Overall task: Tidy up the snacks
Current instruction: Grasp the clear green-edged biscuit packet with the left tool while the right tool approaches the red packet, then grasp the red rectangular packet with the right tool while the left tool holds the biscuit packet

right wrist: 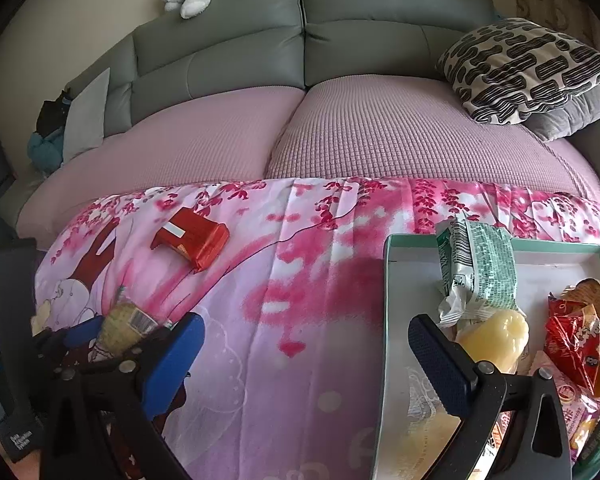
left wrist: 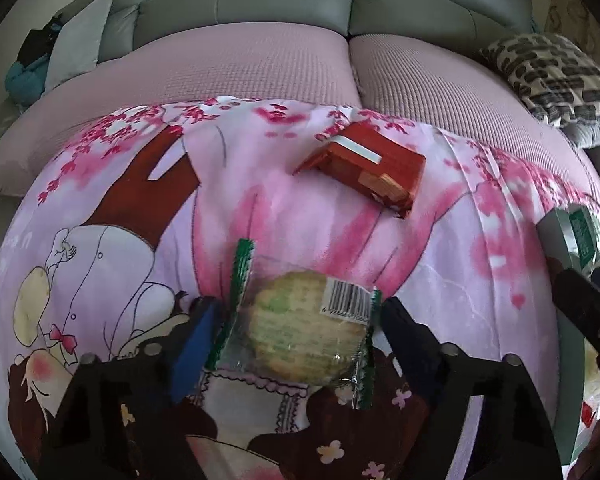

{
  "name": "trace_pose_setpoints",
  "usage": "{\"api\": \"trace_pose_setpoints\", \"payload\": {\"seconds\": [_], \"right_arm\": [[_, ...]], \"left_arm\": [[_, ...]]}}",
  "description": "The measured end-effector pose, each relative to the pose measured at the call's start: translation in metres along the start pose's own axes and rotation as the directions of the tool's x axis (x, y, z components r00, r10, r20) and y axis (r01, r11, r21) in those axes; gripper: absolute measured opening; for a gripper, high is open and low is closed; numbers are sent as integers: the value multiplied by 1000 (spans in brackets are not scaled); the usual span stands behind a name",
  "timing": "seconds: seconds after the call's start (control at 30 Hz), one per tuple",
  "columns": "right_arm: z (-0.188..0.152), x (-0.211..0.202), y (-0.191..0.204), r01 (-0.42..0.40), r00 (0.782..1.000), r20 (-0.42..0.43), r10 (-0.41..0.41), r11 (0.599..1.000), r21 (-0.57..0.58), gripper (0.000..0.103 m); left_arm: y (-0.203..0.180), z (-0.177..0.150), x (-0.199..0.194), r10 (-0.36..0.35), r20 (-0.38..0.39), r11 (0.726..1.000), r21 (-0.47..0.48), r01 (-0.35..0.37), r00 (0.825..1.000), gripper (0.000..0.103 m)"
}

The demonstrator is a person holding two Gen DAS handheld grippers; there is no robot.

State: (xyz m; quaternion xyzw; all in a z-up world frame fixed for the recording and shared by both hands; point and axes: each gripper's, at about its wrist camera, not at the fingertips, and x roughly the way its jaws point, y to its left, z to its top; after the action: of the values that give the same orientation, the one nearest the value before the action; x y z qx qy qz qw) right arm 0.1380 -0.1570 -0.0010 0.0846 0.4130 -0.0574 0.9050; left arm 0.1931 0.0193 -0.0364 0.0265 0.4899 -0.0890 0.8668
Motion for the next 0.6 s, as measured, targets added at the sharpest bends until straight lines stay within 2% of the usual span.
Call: {"api": "trace_pose_setpoints", "payload": {"seconds": [0.23, 0.37, 0.6], "right_arm": [[-2, 4, 9, 8, 1000, -7, -8, 1000, -28, 103], [-3, 6, 18, 9, 1000, 5, -8, 999, -52, 103], [-4, 10, 29, 34, 999, 24, -32, 996, -86, 103]], "left_arm": [[10, -2, -6, -23, 15, 999, -30, 23, 1000, 69], [19, -1, -7, -43, 29, 997, -62, 44, 999, 66], [44, 3, -7, -25, 72, 987, -158, 36, 997, 66]]}}
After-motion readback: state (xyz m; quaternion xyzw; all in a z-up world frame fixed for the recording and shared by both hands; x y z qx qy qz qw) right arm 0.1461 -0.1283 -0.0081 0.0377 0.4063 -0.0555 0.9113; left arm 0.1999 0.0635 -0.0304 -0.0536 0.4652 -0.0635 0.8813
